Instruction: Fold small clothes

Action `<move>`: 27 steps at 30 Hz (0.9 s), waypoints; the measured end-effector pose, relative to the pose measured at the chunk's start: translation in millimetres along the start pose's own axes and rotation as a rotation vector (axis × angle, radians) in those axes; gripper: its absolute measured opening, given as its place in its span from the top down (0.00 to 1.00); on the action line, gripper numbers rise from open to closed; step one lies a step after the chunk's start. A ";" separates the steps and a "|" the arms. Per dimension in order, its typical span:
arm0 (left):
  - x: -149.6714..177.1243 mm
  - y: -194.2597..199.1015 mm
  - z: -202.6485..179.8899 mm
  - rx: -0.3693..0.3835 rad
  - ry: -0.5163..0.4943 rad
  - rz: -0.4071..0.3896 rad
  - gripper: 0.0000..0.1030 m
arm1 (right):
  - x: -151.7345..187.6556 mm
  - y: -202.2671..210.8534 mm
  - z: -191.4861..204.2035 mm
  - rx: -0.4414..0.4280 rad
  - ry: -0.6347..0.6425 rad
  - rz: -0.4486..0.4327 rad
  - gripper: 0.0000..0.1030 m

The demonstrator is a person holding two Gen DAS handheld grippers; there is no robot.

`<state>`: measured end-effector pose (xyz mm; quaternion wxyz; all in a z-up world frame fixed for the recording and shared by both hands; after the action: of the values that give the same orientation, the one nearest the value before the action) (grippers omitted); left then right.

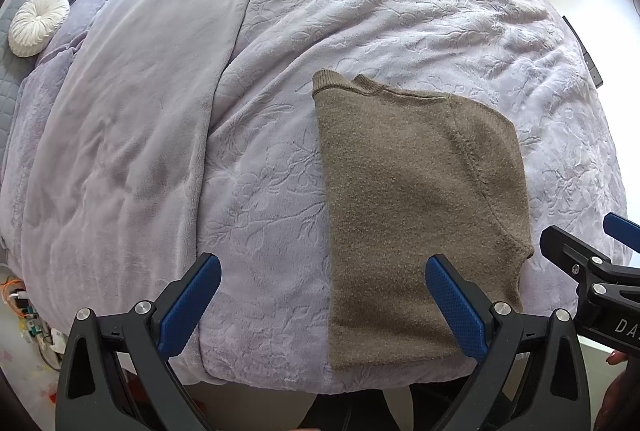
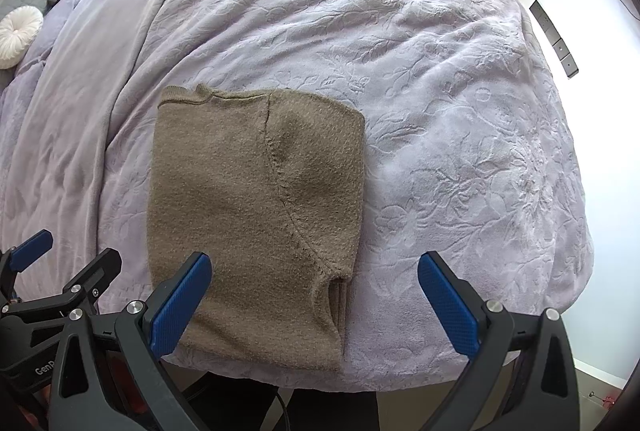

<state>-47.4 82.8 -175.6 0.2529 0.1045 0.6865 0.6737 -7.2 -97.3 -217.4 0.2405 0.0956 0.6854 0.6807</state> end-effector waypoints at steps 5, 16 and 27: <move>0.8 -0.1 0.8 0.004 0.007 0.003 0.01 | 0.0 0.0 0.5 0.000 0.001 -0.002 0.00; 3.2 -0.7 3.6 -0.001 0.015 0.002 0.00 | 2.0 0.1 1.5 0.001 0.000 -0.003 0.00; 4.2 -0.7 6.5 -0.005 0.024 -0.003 0.00 | 2.8 0.1 2.8 0.003 -0.001 -0.009 0.00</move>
<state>-47.6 90.4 -176.9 0.2459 0.0949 0.6880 0.6762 -8.3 -93.5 -217.7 0.2436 0.0933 0.6866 0.6786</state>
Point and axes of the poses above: each gripper's, at about its wrist camera, not at the fingertips, and y roughly against the way its jaws point, z to its left, x to its underside, the point moved 9 cm from there along -y, roughly the way its jaws point, and after that the axes turned 9 degrees about -y, right-handed, at the moved point
